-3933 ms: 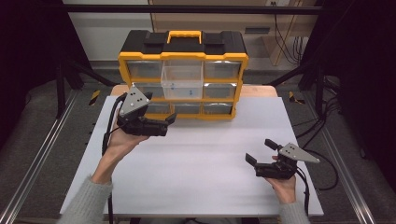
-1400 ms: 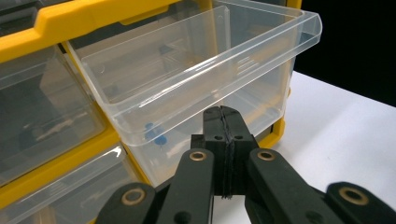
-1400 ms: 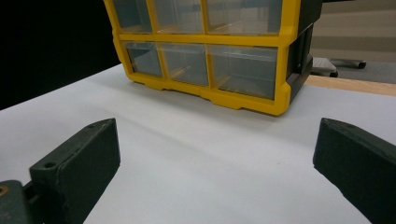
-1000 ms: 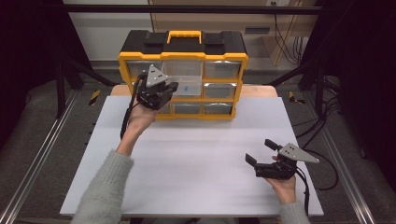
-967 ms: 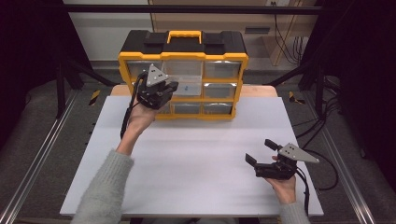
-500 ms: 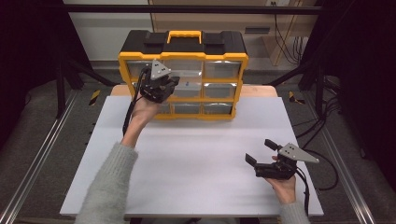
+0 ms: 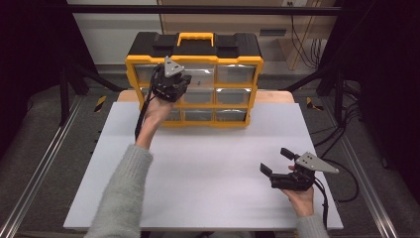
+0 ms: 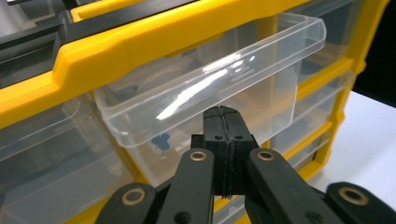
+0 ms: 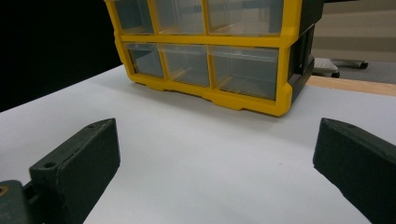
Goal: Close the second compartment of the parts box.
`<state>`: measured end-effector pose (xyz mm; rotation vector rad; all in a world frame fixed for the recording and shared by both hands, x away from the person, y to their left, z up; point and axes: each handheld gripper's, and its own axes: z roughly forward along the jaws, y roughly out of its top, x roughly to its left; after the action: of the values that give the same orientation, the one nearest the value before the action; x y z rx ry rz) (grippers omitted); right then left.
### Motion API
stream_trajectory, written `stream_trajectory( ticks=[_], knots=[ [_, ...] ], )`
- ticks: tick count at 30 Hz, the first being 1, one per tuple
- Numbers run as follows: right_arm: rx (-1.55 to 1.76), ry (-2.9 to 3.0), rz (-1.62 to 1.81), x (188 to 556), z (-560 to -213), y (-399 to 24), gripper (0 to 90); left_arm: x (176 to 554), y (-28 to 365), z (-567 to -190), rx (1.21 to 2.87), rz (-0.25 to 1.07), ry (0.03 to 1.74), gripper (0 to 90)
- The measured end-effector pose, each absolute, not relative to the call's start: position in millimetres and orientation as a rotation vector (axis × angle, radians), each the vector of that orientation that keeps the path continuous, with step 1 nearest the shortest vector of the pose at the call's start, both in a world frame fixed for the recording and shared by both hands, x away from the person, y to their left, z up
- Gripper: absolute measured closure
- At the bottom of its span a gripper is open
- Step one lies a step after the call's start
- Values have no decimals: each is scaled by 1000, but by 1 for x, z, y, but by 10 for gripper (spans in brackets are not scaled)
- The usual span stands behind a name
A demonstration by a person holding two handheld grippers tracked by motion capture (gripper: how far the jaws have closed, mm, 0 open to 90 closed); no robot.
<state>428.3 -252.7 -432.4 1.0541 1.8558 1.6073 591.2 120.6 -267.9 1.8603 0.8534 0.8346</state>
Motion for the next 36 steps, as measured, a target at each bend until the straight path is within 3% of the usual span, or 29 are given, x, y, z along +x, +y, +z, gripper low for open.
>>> stream_trajectory(
  ticks=[17,27,36],
  knots=[
    [1061,1846,1615,428,-431,-254,12,605,118,-274,1857,863,904,891],
    [1061,1843,1618,428,-431,-254,12,586,132,-276,1819,848,877,890],
    [1060,1852,1604,429,-432,-253,12,547,149,-283,1760,798,799,737]
  ],
)
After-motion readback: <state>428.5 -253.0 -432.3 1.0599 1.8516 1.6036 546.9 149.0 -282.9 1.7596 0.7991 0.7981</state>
